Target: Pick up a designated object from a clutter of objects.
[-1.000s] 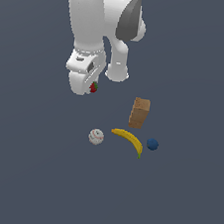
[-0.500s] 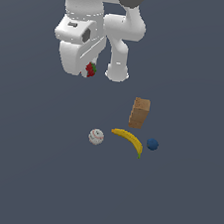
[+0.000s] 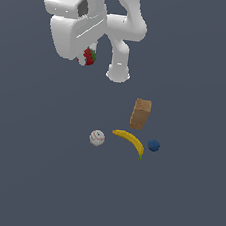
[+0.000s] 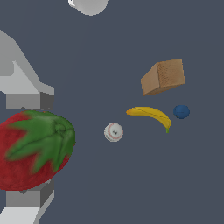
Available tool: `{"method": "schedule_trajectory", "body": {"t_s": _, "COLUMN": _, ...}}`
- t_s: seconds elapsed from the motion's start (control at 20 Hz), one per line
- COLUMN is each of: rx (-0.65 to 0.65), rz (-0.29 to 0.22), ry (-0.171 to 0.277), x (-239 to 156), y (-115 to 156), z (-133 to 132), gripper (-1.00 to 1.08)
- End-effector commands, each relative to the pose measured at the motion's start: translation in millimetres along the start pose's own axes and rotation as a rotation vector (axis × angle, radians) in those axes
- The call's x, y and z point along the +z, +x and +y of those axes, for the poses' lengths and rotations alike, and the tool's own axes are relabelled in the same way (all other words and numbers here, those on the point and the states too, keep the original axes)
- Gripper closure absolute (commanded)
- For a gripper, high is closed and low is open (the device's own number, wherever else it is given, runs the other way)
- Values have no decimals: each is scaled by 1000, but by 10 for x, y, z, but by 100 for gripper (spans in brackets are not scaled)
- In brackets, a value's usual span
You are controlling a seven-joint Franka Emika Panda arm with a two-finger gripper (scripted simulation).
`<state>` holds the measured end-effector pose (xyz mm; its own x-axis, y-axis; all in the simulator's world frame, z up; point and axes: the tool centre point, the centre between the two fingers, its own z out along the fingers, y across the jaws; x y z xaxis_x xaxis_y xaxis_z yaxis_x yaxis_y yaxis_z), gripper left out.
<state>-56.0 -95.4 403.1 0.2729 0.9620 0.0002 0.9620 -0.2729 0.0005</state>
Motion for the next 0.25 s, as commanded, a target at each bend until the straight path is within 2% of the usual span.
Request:
{"method": "schedule_trajectory", "body": {"t_s": 0.0, "rx": 0, "rz": 0, "ry": 0, "x": -61, "y": 3, "z": 18, "gripper": 108}}
{"method": "schedule_trajectory", "body": {"t_s": 0.2, "rx": 0, "rz": 0, "ry": 0, "x": -91, "y": 5, "z": 28, "gripper": 108}}
